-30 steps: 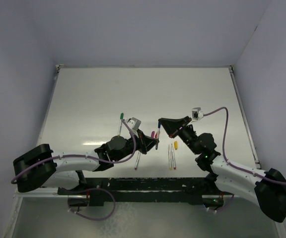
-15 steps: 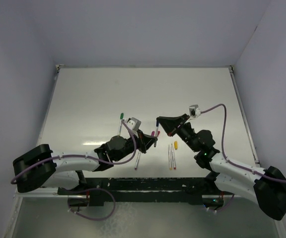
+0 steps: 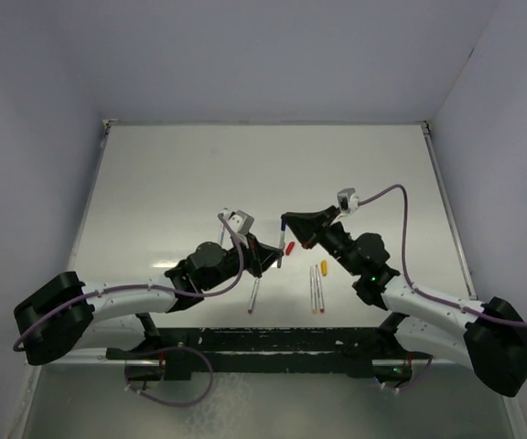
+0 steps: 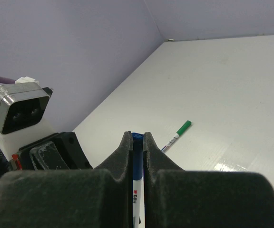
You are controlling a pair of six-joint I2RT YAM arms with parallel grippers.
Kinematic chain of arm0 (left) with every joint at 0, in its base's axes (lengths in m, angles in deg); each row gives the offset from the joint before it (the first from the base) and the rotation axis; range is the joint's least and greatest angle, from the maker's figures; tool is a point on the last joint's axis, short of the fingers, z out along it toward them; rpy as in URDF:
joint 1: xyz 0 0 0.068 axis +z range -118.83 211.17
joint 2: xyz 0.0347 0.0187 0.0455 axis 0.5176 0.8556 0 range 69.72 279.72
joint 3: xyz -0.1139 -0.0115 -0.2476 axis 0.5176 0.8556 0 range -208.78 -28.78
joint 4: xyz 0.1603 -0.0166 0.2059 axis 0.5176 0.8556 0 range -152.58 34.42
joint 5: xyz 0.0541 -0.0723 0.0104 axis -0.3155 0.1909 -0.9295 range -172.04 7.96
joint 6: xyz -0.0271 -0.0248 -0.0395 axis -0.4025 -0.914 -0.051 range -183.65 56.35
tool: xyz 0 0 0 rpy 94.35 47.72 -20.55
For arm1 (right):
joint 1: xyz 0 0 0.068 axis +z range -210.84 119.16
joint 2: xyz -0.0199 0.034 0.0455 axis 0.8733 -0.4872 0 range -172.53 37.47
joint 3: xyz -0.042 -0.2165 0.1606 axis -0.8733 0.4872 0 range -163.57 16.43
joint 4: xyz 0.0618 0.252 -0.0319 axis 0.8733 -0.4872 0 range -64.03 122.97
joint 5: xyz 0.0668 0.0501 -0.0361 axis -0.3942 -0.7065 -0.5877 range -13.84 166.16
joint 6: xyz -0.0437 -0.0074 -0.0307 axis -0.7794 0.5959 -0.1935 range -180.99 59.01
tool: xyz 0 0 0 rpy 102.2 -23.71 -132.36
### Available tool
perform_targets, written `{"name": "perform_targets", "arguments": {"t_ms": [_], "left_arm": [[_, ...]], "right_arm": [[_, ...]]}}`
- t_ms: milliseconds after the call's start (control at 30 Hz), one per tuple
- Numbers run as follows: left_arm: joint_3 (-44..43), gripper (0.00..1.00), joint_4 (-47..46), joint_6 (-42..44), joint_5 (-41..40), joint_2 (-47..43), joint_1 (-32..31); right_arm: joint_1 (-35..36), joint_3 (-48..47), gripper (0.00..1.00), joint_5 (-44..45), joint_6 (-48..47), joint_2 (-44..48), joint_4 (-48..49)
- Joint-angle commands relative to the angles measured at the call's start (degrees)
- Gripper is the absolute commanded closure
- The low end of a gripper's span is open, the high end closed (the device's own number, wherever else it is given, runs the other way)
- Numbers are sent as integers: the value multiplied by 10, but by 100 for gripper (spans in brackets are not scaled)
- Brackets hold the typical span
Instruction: Insert the pens into the pen caps
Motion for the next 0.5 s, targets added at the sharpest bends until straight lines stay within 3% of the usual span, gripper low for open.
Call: {"name": "perform_targets", "arguments": {"t_ms": [0,467], "left_arm": [[-50,100,-153,-7,-53,-54,36],[-60,100,-137,24,-72,-91,58]], "right_arm": [[26,17,100,-87,-24,-34,-102],[51,-4,100,-122,-43,-87,-135]]}}
